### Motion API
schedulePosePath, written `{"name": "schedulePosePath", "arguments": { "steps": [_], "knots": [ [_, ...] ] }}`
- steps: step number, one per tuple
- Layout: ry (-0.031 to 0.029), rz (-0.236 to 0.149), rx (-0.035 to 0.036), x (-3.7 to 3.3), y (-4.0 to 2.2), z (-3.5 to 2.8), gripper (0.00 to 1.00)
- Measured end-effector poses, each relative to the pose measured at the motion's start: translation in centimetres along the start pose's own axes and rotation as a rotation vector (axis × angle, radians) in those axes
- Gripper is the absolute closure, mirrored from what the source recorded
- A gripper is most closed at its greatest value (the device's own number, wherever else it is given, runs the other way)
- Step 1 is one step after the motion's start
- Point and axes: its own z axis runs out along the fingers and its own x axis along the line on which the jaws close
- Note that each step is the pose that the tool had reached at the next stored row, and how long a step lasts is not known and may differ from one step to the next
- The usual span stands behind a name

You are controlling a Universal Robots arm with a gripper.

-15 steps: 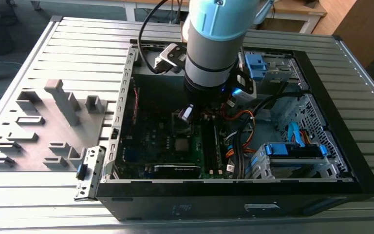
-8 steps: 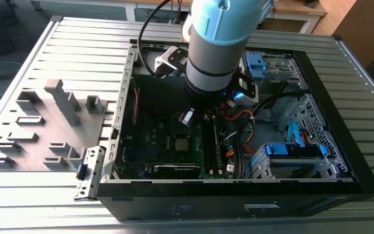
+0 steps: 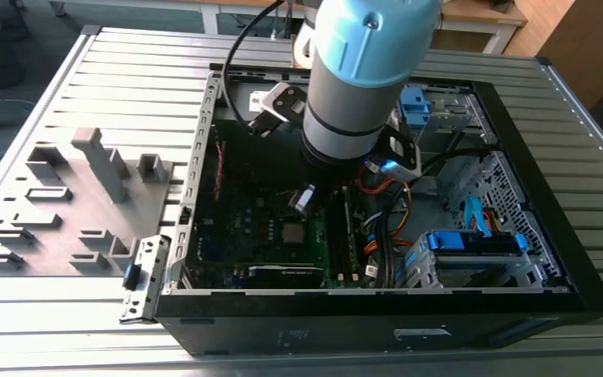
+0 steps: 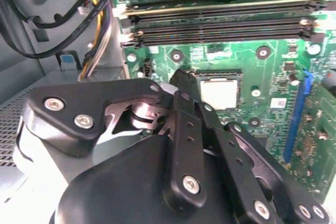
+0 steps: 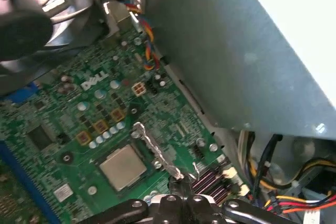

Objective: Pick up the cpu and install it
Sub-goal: 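Close the cpu cover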

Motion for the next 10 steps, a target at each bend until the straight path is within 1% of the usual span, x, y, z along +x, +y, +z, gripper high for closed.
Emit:
{"name": "schedulePosePath", "arguments": {
  "steps": [5, 10],
  "knots": [
    [0.0065, 0.002, -0.0086, 0.33, -0.58, -0.11, 0.89],
    [0.0150, 0.004, -0.0198, 0.94, -1.39, -0.29, 0.89]
  ]
}}
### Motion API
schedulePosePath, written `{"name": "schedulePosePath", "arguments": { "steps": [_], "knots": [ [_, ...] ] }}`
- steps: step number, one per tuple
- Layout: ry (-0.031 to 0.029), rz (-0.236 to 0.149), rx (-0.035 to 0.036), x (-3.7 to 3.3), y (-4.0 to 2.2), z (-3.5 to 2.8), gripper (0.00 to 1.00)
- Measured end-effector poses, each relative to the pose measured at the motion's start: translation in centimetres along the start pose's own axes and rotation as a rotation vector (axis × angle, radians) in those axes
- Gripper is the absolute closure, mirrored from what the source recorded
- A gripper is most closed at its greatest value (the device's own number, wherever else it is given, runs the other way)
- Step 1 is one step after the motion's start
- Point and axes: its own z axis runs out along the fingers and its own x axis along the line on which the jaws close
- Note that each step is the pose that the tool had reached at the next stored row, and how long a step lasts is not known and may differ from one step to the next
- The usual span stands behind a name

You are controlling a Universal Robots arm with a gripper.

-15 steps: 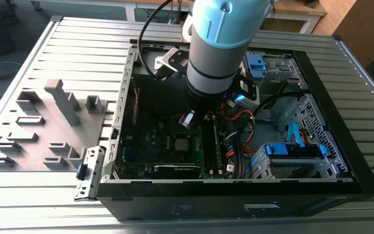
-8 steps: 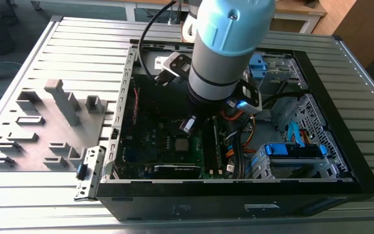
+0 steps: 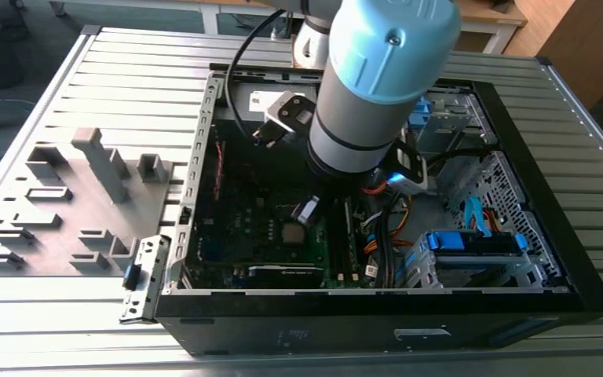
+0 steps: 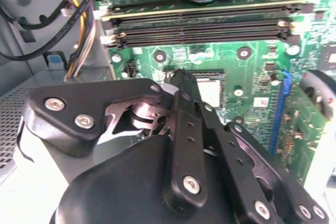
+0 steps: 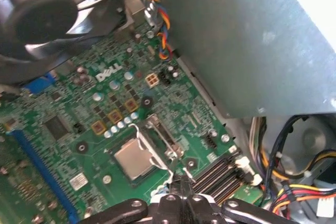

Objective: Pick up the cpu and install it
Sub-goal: 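Close the cpu cover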

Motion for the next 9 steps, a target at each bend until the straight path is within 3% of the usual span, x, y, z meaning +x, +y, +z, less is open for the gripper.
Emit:
{"name": "schedulePosePath", "arguments": {
  "steps": [4, 9],
  "knots": [
    [0.0035, 0.001, -0.0049, 0.31, -0.65, -0.12, 0.89],
    [0.0049, 0.002, -0.0068, 0.16, -1.14, -0.15, 0.89]
  ]
}}
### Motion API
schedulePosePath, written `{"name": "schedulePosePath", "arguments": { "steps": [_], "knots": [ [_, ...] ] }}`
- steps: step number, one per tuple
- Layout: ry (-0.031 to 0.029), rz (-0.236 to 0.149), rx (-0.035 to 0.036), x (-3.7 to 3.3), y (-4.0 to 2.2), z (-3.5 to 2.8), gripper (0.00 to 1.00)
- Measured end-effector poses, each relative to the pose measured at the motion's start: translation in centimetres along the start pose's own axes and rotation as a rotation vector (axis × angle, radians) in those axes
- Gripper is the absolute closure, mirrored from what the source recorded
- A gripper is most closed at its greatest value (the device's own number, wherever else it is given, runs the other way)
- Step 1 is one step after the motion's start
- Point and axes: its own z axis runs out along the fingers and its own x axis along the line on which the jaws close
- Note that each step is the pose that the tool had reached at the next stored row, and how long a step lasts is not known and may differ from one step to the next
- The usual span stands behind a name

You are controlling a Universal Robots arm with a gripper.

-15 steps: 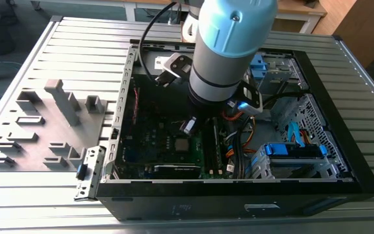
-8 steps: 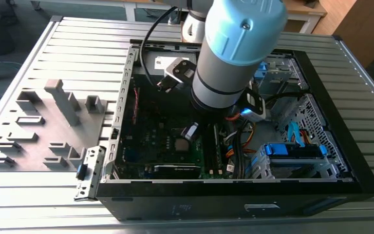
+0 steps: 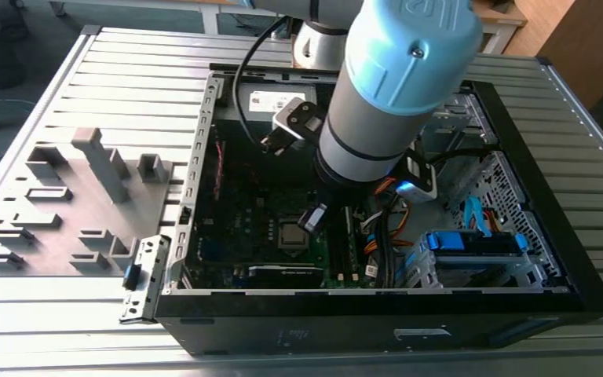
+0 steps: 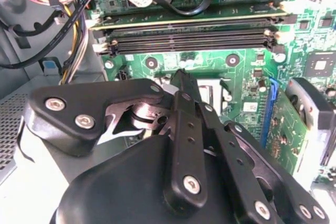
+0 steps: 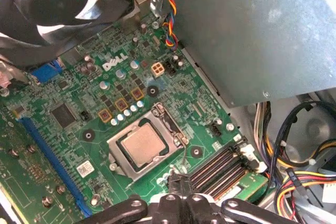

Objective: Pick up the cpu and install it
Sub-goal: 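Close the cpu cover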

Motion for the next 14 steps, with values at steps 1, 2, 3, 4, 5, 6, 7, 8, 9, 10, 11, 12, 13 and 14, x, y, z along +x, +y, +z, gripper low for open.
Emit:
{"name": "schedulePosePath", "arguments": {
  "steps": [1, 2, 3, 4, 5, 6, 7, 8, 9, 10, 11, 12, 13, 14],
  "knots": [
    [-0.0001, 0.000, 0.0001, -0.02, 0.00, 0.00, 0.89],
    [0.0001, 0.000, 0.0001, -0.06, 0.02, 0.01, 0.89],
    [0.0001, 0.000, 0.0002, -0.10, 0.04, 0.02, 0.89],
    [0.0001, 0.000, 0.0002, -0.16, 0.09, 0.04, 0.89],
    [0.0001, 0.000, 0.0001, -0.25, 0.16, 0.06, 0.89],
    [0.0001, 0.000, 0.0001, -0.36, 0.24, 0.08, 0.89],
    [0.0001, 0.000, 0.0001, -0.46, 0.32, 0.11, 0.89],
    [0.0001, 0.000, 0.0001, -0.57, 0.40, 0.14, 0.89],
    [0.0001, 0.000, 0.0001, -0.68, 0.49, 0.17, 0.89],
    [0.0002, 0.000, 0.0002, -0.79, 0.57, 0.19, 0.89],
    [0.0002, 0.000, 0.0002, -0.90, 0.65, 0.23, 0.89],
    [0.0003, 0.000, 0.0003, -1.01, 0.74, 0.25, 0.89],
    [0.0003, 0.000, 0.0003, -1.10, 0.80, 0.27, 0.89],
    [0.0003, 0.000, 0.0003, -1.17, 0.86, 0.29, 0.89]
  ]
}}
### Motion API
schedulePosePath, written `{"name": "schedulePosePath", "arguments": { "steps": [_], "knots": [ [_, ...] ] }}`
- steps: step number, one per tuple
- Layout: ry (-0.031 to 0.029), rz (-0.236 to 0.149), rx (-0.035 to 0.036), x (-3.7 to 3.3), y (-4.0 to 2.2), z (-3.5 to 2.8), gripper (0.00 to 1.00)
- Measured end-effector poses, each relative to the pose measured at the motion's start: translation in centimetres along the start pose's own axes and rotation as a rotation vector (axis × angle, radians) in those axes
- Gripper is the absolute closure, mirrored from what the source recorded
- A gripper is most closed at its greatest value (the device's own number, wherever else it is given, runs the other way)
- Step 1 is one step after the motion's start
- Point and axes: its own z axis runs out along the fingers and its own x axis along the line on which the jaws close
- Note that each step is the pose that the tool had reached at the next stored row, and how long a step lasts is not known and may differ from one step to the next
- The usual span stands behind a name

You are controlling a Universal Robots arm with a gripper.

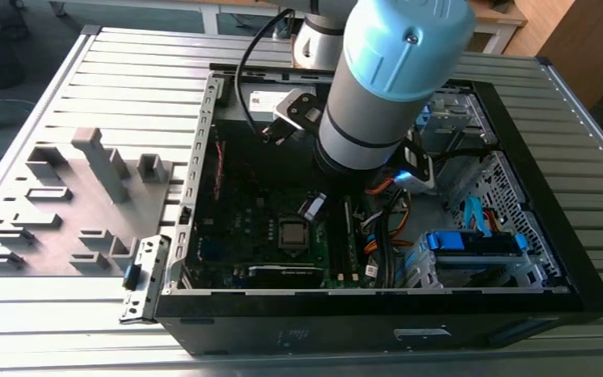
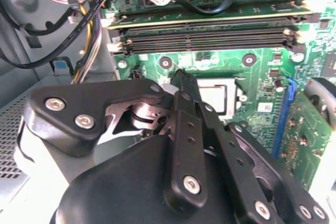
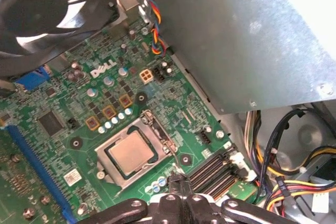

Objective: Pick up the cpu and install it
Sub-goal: 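Close the cpu cover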

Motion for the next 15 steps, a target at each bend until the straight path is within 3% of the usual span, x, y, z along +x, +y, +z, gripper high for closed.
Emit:
{"name": "schedulePosePath", "arguments": {
  "steps": [7, 15],
  "knots": [
    [0.0012, 0.000, 0.0009, -0.84, 0.62, 0.20, 0.89],
    [0.0012, 0.000, 0.0009, -1.44, 0.91, 0.31, 0.89]
  ]
}}
